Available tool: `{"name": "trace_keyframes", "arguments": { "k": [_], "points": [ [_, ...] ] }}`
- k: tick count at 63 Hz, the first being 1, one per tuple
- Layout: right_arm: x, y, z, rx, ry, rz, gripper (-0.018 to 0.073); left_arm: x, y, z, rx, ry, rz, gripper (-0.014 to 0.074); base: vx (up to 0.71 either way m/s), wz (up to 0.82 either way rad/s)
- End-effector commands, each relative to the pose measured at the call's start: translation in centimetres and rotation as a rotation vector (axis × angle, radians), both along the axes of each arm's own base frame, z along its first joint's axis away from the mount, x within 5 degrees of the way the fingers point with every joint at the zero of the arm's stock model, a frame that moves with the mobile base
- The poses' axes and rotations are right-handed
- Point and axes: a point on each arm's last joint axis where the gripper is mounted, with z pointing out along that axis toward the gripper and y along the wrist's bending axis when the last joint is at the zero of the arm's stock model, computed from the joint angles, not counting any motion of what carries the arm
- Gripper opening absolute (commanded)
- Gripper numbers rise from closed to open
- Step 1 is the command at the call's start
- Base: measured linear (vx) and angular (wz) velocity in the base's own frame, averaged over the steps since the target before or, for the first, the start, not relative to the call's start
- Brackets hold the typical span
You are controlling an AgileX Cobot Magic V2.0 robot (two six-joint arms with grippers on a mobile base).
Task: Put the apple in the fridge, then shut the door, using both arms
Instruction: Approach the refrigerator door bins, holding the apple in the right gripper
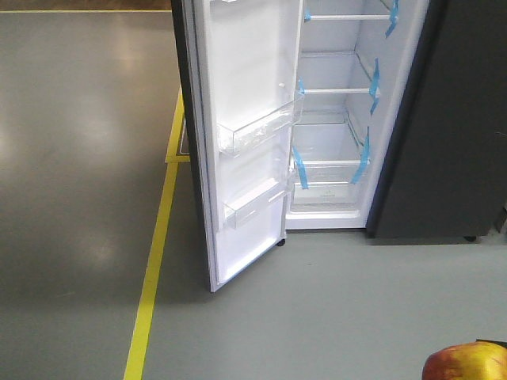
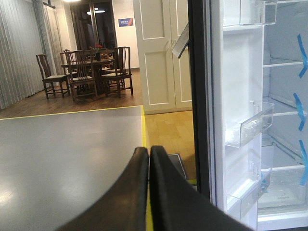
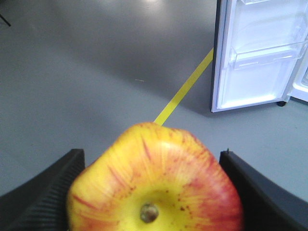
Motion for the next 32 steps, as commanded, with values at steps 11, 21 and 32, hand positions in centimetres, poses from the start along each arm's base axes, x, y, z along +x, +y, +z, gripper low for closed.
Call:
{"name": "trace_keyframes", "arguments": {
  "k": [11,21,32],
  "points": [
    [0.31,0.13,1.43,0.058,-0.072,-0.014,0.0377,-0.08,-0.07,-0.01,-0.011,-0.063,-0.012,-0.0006,0.16,0.03],
    [0.31,0.13,1.43,0.058,-0.072,-0.014,0.0377,-0.08,-0.07,-0.01,-0.011,-0.063,-0.012,-0.0006,0.16,0.02],
    [0.31,0.13,1.43,0.058,-0.072,-0.014,0.0377,-0.08,-0.07,-0.01,-0.011,-0.063,-0.012,-0.0006,0.17,0.01]
  ]
}}
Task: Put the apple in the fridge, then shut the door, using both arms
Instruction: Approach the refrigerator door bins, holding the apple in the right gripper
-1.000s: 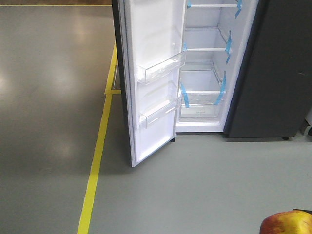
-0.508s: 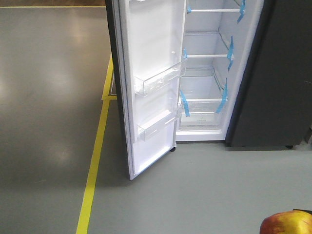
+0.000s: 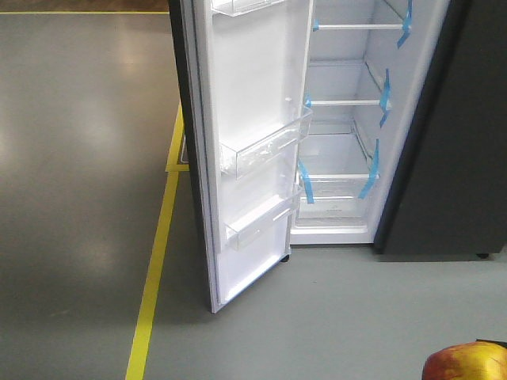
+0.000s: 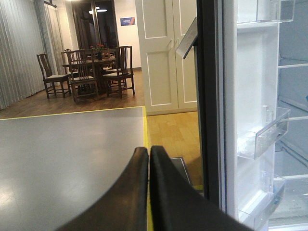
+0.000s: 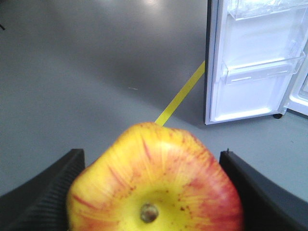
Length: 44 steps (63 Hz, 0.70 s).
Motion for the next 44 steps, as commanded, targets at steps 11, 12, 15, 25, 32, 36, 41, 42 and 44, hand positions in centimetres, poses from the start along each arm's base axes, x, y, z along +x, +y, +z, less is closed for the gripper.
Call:
{"name": "trace_keyframes", "arguments": {
  "k": [11,12,15,25,32,36,41,42,44],
  "points": [
    [0.30,0.13,1.41,0.056,-0.070,-0.013,0.0377,-0.08,-0.07,-0.01,-0.011,-0.063,-0.012,-0.0006,0.16,0.01],
    [0.30,0.13,1.41,0.056,-0.070,-0.013,0.0377,-0.08,-0.07,-0.01,-0.011,-0.063,-0.012,-0.0006,0.16,0.01],
    [0.30,0.13,1.41,0.056,-0.070,-0.013,0.0377,-0.08,-0.07,-0.01,-0.011,-0.063,-0.012,-0.0006,0.16,0.01],
    [0.30,0.13,1.41,0.056,-0.070,-0.013,0.0377,-0.08,-0.07,-0.01,-0.011,-0.063,-0.012,-0.0006,0.17,0.02],
    [0.30,0.13,1.41,0.056,-0.070,-0.013,0.0377,-0.08,-0.07,-0.01,-0.011,-0.063,-0.012,-0.0006,0.17,0.02],
    [0.30,0.13,1.41,0.056,-0.070,-0.013,0.0377,-0.08,-0.07,-0.01,-0.011,-0.063,-0.012,-0.0006,0.17,0.02],
    [0.30,0.13,1.41,0.056,-0.070,-0.013,0.0377,-0.08,-0.07,-0.01,-0.011,-0.063,-0.012,-0.0006,0.17,0.01],
    [0.30,0.13,1.41,0.056,-0.070,-0.013,0.0377,-0.08,-0.07,-0.01,-0.011,-0.063,-0.012,-0.0006,0.17,0.01],
    [0.30,0.13,1.41,0.056,-0.070,-0.013,0.0377,-0.08,-0.07,-0.01,-0.011,-0.063,-0.012,-0.0006,0.17,0.02]
  ]
}}
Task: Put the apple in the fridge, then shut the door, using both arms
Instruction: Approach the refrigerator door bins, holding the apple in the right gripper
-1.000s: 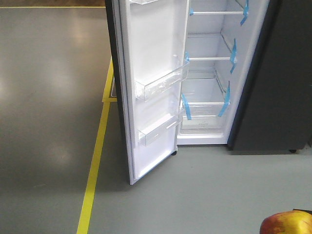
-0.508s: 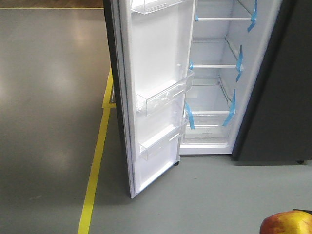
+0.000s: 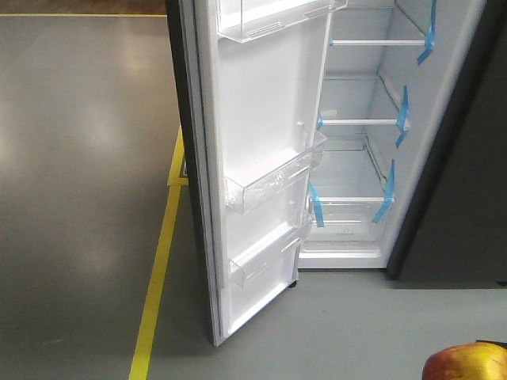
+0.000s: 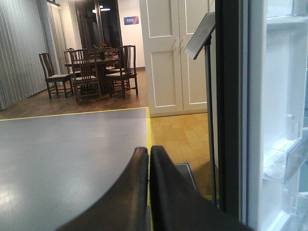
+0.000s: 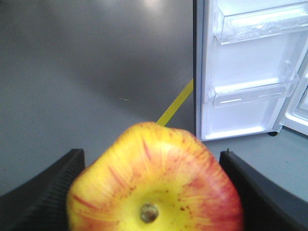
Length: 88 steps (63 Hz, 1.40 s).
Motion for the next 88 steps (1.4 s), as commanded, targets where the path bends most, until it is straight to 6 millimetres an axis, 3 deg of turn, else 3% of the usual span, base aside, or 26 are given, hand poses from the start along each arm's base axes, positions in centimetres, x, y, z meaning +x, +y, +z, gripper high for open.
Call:
{"name": "trace_keyframes", "arguments": {
  "k": [1,88],
  "points": [
    [0.31,0.13,1.43,0.057,-0.072,-0.014,0.0377,-0.08,-0.07,-0.01,-0.011,-0.063,-0.012,-0.0006,0.17,0.02],
    [0.31,0.13,1.43,0.057,-0.072,-0.014,0.0377,-0.08,-0.07,-0.01,-0.011,-0.063,-0.012,-0.0006,0.15,0.00]
  ]
}}
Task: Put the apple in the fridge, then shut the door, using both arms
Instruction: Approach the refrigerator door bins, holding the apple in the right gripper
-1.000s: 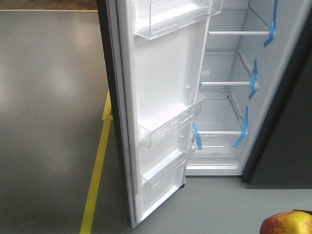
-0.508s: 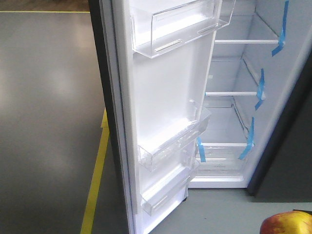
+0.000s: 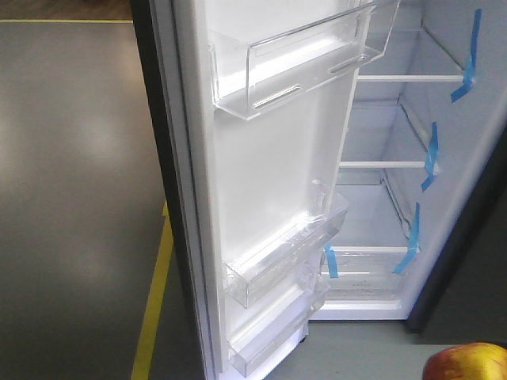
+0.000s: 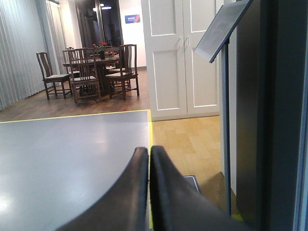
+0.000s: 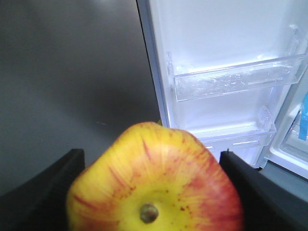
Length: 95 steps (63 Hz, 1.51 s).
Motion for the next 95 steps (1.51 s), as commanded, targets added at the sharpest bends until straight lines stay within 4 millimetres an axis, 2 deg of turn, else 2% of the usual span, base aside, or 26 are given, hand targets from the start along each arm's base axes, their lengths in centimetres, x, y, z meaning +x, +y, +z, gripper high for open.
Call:
{"name": "trace_keyframes", "arguments": {
  "k": [1,95],
  "points": [
    [0.31,0.13,1.43,0.058,-0.072,-0.014,0.0377,-0.08,-0.07,-0.01,-0.011,-0.063,-0.012,-0.0006,0.08,-0.01],
    [0.32,0.13,1.44,0.058,-0.073,-0.014,0.0377,-0.08,-0.07,-0.01,-0.011,-0.063,-0.012,-0.0006,0.06,-0.01]
  ]
}}
